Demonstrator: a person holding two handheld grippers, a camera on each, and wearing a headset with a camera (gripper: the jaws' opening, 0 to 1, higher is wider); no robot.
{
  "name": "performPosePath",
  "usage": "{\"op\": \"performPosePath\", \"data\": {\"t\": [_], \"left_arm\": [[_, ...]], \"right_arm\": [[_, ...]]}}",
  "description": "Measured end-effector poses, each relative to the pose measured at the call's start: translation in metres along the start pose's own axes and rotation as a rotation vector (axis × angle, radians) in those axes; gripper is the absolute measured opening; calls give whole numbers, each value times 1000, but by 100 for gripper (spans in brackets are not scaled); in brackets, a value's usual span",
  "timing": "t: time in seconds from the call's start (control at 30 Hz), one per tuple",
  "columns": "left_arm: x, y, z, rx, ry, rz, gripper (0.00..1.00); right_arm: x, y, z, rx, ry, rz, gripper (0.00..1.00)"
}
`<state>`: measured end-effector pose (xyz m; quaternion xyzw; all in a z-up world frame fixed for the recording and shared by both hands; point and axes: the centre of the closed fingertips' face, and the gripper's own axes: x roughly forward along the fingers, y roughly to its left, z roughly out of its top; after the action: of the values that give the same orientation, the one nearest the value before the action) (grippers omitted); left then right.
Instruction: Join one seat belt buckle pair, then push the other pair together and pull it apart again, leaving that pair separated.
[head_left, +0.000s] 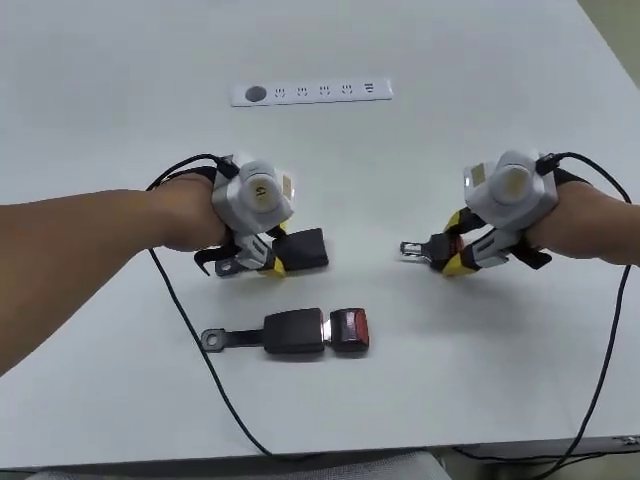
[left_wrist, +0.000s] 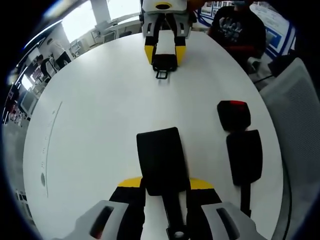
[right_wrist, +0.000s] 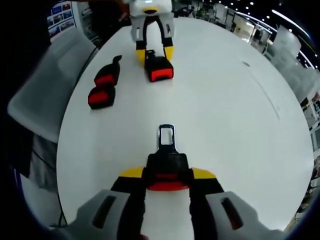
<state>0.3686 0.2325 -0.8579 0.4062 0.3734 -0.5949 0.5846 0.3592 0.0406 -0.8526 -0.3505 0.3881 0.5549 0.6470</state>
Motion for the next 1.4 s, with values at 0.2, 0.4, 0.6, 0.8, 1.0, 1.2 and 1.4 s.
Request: {"op": "performPosePath", "data": {"t": [0.2,0.4,0.6,0.8,1.0,1.2,1.4], "left_arm": [[-1,-1,-1,23,8,-8,31],[-1,-2,0,42,14,-8,31],[0,-2,1,57,23,-10,31],[1,0,-1,68,30,-20,31],[1,0,0,72,36,-28,31],[2,1,-1,83,35,-29,31],[1,-2,2,113,44,-43,31]], "right_arm": [[15,-1,29,-92,34,-2,33],[28,5,55,-120,20,36,33],[37,3,72,-132,20,46,33],[46,5,89,-134,12,55,33],[46,4,94,-204,34,34,33],[49,3,97,-174,8,53,32],[50,2,99,-155,-10,68,31]]}}
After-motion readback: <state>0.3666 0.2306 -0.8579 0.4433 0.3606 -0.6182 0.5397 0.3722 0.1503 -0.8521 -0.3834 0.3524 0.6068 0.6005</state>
